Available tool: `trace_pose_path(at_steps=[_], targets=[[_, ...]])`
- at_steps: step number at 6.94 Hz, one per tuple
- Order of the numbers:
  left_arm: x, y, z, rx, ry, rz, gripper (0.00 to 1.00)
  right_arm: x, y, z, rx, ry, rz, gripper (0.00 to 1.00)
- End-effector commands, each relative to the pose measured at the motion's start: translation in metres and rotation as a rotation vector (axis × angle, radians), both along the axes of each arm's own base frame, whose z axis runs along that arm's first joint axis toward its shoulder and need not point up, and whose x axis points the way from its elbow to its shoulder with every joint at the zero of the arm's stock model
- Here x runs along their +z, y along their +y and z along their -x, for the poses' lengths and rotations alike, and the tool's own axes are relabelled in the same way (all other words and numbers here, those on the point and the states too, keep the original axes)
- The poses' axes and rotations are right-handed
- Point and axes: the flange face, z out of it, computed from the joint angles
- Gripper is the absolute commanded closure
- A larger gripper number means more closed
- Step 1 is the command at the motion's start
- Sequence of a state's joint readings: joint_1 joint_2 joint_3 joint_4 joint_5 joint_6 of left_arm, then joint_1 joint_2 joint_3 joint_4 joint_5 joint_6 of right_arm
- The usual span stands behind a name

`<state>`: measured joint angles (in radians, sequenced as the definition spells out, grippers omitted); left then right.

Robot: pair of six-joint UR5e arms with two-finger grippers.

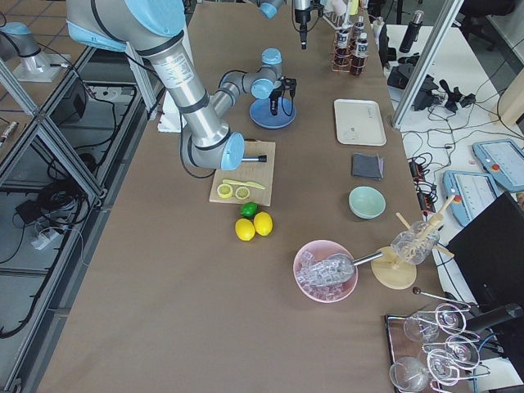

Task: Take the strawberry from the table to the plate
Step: 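Lower the strawberry onto the blue plate and open the right gripper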

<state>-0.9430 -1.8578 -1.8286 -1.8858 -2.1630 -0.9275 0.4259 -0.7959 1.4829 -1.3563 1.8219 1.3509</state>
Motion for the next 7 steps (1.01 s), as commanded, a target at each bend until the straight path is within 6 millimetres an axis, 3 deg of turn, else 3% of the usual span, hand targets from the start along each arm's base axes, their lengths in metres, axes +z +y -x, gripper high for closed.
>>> trace_pose_path(at_steps=[1, 3, 4, 5, 6, 7], targets=[[0.000, 0.000, 0.001, -0.003, -0.001, 0.002, 0.10, 0.000, 0.002, 0.002, -0.004, 0.001, -0.001, 0.37], [0.006, 0.002, 0.002, -0.003, -0.005, 0.008, 0.10, -0.004, 0.008, 0.003, -0.007, -0.008, -0.005, 0.00], [0.005, 0.002, 0.002, -0.003, -0.005, 0.008, 0.10, -0.016, 0.006, -0.011, 0.004, -0.036, -0.017, 0.00], [0.005, 0.000, 0.006, -0.009, -0.008, 0.008, 0.10, -0.018, -0.010, -0.058, 0.025, -0.054, -0.013, 0.00], [0.008, -0.012, 0.030, -0.047, -0.026, 0.029, 0.10, -0.007, -0.039, -0.116, 0.025, -0.045, 0.013, 0.00], [0.005, -0.021, 0.061, -0.064, -0.062, 0.026, 0.10, 0.018, -0.076, -0.180, -0.007, -0.018, 0.009, 0.00]])
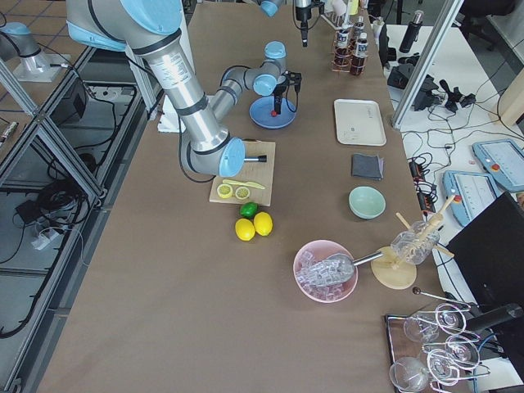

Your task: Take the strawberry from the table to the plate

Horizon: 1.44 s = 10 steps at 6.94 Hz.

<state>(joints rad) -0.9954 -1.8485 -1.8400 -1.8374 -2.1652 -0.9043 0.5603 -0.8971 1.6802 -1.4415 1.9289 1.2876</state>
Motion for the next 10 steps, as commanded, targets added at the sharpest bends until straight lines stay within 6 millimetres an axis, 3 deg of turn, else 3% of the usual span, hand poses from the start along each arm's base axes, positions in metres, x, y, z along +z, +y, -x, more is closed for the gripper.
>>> trace_pose_path(at_steps=[1, 2, 4, 5, 6, 7, 8, 9, 10], targets=[[0.007, -0.020, 0.073, 0.026, -0.116, -0.018, 0.10, 0.061, -0.059, -0.146, -0.053, 0.034, -0.041, 0.00], [0.024, -0.028, 0.124, 0.088, -0.209, -0.041, 0.07, 0.115, -0.070, -0.219, -0.086, 0.056, -0.067, 0.00], [0.087, -0.032, 0.229, 0.150, -0.268, -0.065, 0.04, 0.236, -0.075, -0.368, -0.179, 0.093, -0.143, 0.00], [0.124, -0.018, 0.261, 0.177, -0.201, -0.047, 0.03, 0.318, -0.054, -0.448, -0.249, 0.154, -0.209, 0.00], [0.143, -0.004, 0.279, 0.193, -0.189, -0.053, 0.03, 0.380, -0.049, -0.515, -0.305, 0.191, -0.236, 0.00], [0.155, 0.005, 0.290, 0.180, -0.194, -0.036, 0.03, 0.418, -0.044, -0.551, -0.339, 0.202, -0.217, 0.00], [0.168, 0.014, 0.303, 0.153, -0.188, -0.013, 0.03, 0.430, -0.040, -0.573, -0.316, 0.202, -0.206, 0.00], [0.165, 0.016, 0.306, 0.146, -0.197, -0.042, 0.03, 0.436, -0.033, -0.579, -0.306, 0.203, -0.195, 0.00], [0.175, 0.015, 0.308, 0.145, -0.212, -0.050, 0.03, 0.436, -0.033, -0.579, -0.306, 0.203, -0.195, 0.00]])
